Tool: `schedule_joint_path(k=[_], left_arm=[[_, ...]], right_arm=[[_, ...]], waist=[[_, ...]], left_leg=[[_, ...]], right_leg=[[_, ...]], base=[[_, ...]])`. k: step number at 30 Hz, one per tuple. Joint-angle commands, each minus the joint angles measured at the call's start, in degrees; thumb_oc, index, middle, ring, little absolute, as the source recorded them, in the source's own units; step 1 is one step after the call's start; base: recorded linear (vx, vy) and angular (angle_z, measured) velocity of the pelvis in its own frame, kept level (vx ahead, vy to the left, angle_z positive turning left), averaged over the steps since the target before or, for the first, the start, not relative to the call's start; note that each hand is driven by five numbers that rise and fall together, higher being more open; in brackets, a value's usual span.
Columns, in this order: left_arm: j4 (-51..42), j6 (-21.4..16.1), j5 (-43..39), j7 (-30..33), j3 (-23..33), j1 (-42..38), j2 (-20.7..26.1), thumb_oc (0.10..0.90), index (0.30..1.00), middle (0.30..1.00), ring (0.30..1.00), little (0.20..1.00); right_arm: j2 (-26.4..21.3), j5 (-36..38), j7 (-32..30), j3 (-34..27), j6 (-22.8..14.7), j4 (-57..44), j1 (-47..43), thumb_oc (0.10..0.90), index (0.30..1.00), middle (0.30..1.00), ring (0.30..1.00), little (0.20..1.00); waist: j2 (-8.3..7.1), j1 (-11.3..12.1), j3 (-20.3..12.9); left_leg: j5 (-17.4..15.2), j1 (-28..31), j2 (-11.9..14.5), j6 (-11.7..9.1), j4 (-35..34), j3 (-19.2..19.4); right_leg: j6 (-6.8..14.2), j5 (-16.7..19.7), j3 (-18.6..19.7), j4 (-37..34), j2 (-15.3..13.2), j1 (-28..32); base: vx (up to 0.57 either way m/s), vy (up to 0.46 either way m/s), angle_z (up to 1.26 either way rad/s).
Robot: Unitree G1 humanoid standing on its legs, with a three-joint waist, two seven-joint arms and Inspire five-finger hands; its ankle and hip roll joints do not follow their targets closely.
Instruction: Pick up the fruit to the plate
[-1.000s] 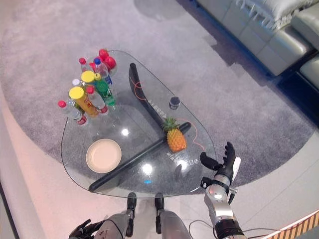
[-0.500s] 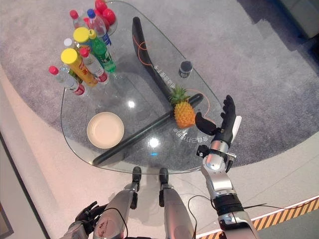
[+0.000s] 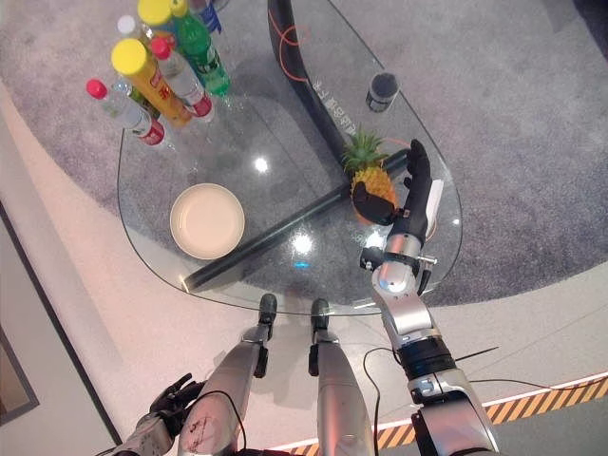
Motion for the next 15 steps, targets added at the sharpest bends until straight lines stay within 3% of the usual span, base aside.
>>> schedule_joint_path(k=[1,15], left_arm=[[-2.0,-0.3,-2.4,0.5,-0.5,2.1,-0.7,0.8,0.9,0.9,0.9,0.9],[-2.6,-0.2,-4.6,0.7,-2.8,0.9,-0.2,0.8,0.9,0.9,0.9,0.9]], right_arm=[[-4.0,-2.2,-4.3,-0.5,-2.2,-7.5,-4.0,0.8,0.9,0.9,0.9,0.9],[-4.1,2.6,-5.4,3.0,1.7,0.6,-10.1,0.8,0.9,0.9,0.9,0.9]], waist=[[-1.41,-1.7,-0.3],[-1.35,-0.1,-0.3]], left_leg=[[-2.3,-5.1,-5.0,2.5,6.4,-3.2],[-1.6,-7.7,-5.4,2.6,5.4,-3.9]], right_leg=[[0.6,6.6,-7.8,-6.8,-3.5,1.7],[1.0,6.7,-8.7,-6.0,-3.8,-1.8]], base=[[-0.01,0.035,0.01],[0.01,0.004,0.03]])
